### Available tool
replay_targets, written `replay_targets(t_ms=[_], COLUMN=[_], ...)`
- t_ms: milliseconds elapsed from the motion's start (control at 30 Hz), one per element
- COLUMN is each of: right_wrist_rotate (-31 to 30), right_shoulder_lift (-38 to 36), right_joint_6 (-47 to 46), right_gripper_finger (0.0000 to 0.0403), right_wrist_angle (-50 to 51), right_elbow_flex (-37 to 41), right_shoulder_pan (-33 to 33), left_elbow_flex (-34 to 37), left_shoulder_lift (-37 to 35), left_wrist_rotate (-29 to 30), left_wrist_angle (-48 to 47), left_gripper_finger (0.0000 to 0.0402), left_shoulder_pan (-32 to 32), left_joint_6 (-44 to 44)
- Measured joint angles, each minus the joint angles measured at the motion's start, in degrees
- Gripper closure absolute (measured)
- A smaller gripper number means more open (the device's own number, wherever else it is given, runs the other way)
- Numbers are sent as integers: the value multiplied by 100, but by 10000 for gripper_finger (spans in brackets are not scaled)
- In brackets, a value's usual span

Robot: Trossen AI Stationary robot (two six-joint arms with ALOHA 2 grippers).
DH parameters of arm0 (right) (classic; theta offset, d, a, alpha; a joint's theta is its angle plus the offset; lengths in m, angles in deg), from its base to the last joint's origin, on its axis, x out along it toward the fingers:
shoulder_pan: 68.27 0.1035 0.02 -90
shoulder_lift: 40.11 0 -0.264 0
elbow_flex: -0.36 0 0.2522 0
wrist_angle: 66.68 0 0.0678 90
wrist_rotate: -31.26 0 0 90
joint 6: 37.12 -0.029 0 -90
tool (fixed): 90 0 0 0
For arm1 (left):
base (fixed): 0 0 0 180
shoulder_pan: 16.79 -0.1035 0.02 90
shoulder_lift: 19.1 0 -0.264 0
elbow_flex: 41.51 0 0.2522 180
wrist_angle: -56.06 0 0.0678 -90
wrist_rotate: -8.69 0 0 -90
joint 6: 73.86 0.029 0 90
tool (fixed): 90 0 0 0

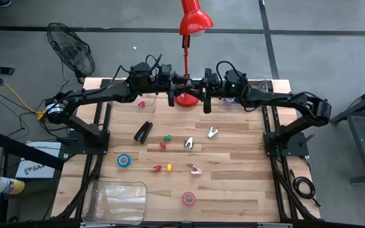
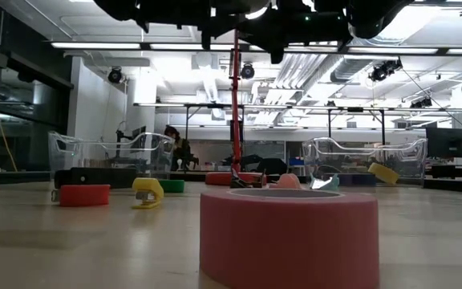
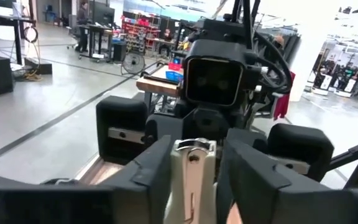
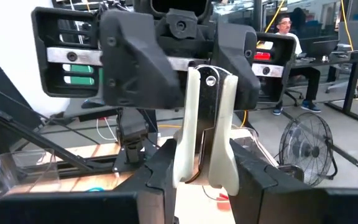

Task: Pick and place Stapler, Stapler remover, tape
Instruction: Put the gray stapler remover into the bottom transparent bin

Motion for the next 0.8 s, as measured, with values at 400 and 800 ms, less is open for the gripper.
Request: replay_targets(t_ms=[400, 800], right_wrist_rotate=[67, -142], right_shoulder_lift=[0, -47], right_joint_6=[-7, -125], right_gripper_finger=[311, 182], right_wrist_angle=[9, 290], right_elbow_flex=[2, 0], right_shoulder_pan=[-8, -14], left_elbow_flex=[-7, 0], left_shoulder_lift=[-2, 7], left_wrist_rotate=[-45, 62], left_wrist_angle=[-239, -409], left_gripper_finger=[318, 318], left_shoulder_pan=[-2, 0], left_joint_6=[130, 184])
